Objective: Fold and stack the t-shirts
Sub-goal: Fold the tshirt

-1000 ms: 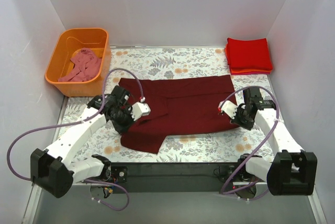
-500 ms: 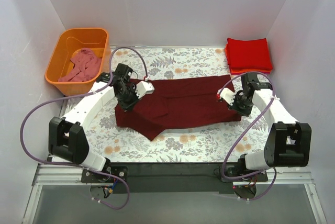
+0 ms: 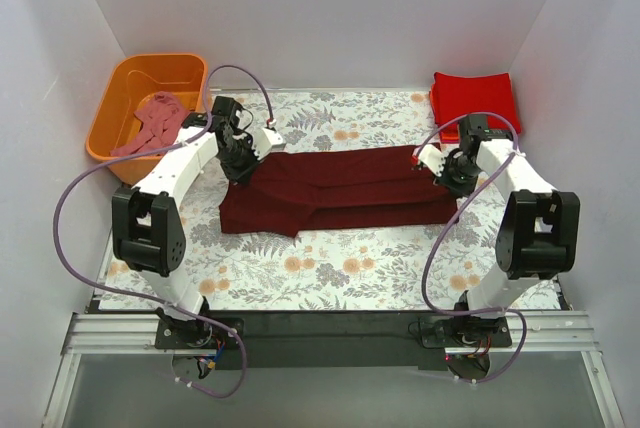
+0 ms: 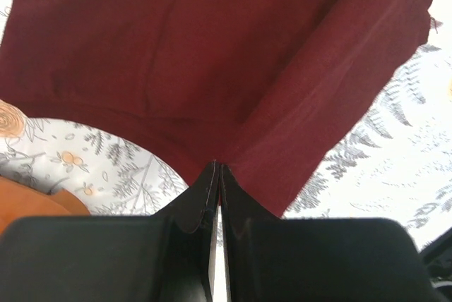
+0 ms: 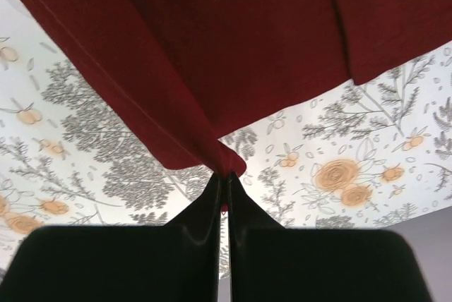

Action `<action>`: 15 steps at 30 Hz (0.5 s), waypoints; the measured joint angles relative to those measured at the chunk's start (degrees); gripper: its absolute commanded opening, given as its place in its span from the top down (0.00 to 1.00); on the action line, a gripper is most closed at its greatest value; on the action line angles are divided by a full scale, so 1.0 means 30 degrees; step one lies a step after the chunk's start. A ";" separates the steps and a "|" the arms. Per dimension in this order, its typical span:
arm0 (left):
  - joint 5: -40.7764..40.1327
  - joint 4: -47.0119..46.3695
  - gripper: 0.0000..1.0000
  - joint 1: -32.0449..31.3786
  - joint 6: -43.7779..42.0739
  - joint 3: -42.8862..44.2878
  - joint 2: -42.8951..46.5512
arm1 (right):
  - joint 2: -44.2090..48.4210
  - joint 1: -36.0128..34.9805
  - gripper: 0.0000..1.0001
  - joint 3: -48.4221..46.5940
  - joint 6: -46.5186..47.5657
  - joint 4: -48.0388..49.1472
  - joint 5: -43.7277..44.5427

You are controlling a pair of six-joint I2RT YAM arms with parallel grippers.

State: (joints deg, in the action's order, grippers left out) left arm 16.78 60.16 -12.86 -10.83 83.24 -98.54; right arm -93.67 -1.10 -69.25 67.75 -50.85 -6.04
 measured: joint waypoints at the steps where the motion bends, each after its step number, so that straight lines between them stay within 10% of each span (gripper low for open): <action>1: 0.0036 -0.0066 1.00 0.0066 -0.0044 0.0153 -0.0233 | -0.0386 0.0007 0.99 -0.0401 0.0007 0.0066 0.0000; 15: 0.0211 -0.0816 1.00 0.0568 -0.0284 0.2317 -0.3388 | -0.4058 0.0007 0.99 -0.3490 0.0044 0.0058 0.0109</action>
State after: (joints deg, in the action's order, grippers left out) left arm 17.41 57.71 -11.16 -11.68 90.19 -108.71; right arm -105.84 -1.08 -79.72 67.88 -50.68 -5.72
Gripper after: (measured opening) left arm 0.007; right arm 0.029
